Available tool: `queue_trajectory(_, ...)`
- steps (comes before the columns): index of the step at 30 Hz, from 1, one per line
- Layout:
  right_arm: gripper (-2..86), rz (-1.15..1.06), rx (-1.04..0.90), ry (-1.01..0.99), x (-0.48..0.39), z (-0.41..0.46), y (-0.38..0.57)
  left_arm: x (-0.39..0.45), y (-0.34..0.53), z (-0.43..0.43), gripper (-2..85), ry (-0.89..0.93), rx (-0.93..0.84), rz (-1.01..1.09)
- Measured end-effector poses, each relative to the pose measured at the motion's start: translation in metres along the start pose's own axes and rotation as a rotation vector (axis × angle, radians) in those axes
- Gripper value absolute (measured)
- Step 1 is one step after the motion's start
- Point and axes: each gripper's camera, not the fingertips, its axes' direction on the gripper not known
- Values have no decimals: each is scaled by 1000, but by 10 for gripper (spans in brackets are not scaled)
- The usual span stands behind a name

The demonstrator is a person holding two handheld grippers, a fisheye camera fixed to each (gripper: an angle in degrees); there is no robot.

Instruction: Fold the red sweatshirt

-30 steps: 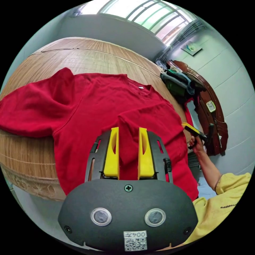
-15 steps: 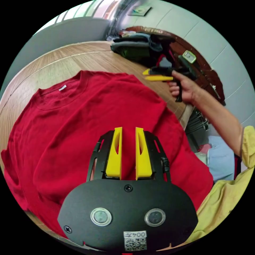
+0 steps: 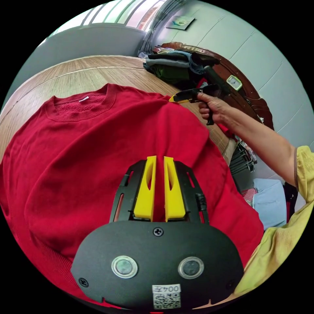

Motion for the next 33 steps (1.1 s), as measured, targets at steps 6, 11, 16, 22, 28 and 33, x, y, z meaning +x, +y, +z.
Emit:
queue_trajectory(6, 88, -56, 242, -81, 2, -50, 65, -3, -7, 10, 15, 17, 4, -16)
queue_trajectory(11, 101, -248, 274, 10, -43, -61, 166, -3, -15, 20, 23, 28, 4, -27)
queue_trajectory(16, 101, -237, 238, 118, -59, -38, 224, -5, -26, 28, 45, 55, -2, -51)
queue_trajectory(22, 109, -208, 311, 94, -77, -43, 269, 3, -6, -22, 91, 95, 93, -108)
queue_trajectory(28, 114, -154, 272, 76, -99, -31, 286, -24, 70, -83, 100, -157, 193, -344)
queue_trajectory(33, 135, -18, 176, 111, -113, -10, 278, -36, 66, -78, 104, -201, 181, -406)
